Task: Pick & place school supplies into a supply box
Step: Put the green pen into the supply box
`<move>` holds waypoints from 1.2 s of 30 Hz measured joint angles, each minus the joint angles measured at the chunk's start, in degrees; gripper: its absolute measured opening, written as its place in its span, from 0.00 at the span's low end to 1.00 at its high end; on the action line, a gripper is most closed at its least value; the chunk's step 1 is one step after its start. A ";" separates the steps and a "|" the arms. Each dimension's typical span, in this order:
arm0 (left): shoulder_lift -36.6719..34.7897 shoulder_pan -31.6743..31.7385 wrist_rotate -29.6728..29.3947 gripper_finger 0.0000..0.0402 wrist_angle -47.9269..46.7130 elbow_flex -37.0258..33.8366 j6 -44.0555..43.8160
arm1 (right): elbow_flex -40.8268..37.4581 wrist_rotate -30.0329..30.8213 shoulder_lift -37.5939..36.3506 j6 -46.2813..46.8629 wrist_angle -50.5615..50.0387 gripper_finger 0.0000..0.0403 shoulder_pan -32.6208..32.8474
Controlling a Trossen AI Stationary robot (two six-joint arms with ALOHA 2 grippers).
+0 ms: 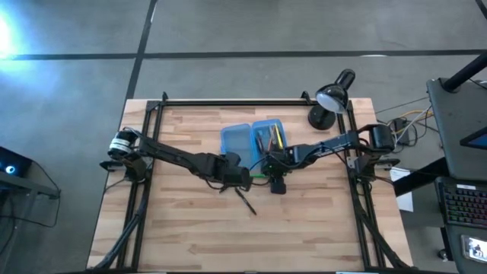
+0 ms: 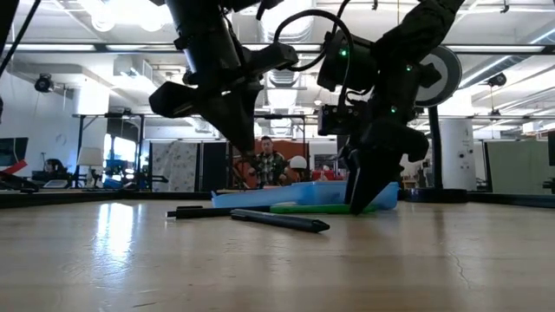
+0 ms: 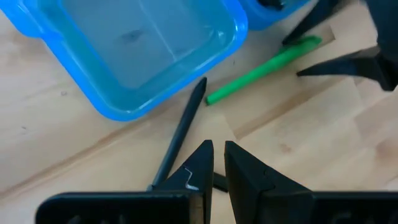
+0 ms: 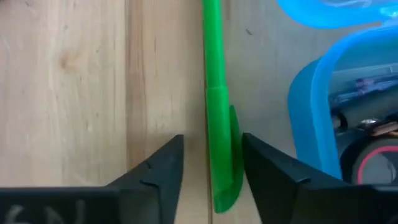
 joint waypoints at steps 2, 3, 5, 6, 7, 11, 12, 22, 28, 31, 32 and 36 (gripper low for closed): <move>-0.42 0.29 -0.17 0.06 -0.08 0.00 0.02 | -0.30 0.14 0.17 0.11 -0.18 0.32 0.64; -0.56 0.35 -0.28 0.06 -0.06 0.00 0.02 | -0.45 0.16 0.17 0.17 -0.17 0.29 0.92; -0.93 0.35 -0.64 0.06 -0.10 0.00 -0.01 | -0.73 0.18 0.20 0.17 -0.20 0.24 1.46; -1.04 0.35 -0.81 0.06 -0.10 0.00 -0.20 | -0.78 0.16 0.17 0.13 -0.35 0.20 1.69; -1.10 0.33 -0.97 0.06 -0.10 0.00 -0.59 | -0.78 0.13 0.18 -0.10 -0.54 0.18 1.91; -1.14 0.39 -1.24 0.06 -0.14 0.01 -2.35 | -0.92 -0.77 -0.33 -0.28 -1.38 0.09 2.57; -1.14 0.39 -1.38 0.06 -0.25 0.16 -2.68 | -0.97 -1.11 -0.79 -0.28 -1.56 0.08 2.66; -1.16 0.44 -5.29 0.06 -0.70 3.70 -3.18 | -1.42 -4.80 -9.03 1.39 -2.33 0.08 3.01; -1.16 0.44 -8.39 0.06 -3.49 6.35 -3.78 | -2.41 -5.44 -16.44 8.10 -1.93 0.07 2.86; -1.16 0.42 -10.82 0.06 -7.05 8.28 -4.66 | -3.54 -2.27 -19.59 14.59 -1.84 0.03 2.41; -1.16 0.34 -11.75 0.06 -8.29 8.96 -5.05 | -4.16 -0.79 -20.67 16.90 -1.99 0.02 2.17; -1.16 0.35 -14.17 0.06 -12.06 11.35 -5.53 | -6.95 2.45 -24.32 22.54 -1.86 0.01 1.11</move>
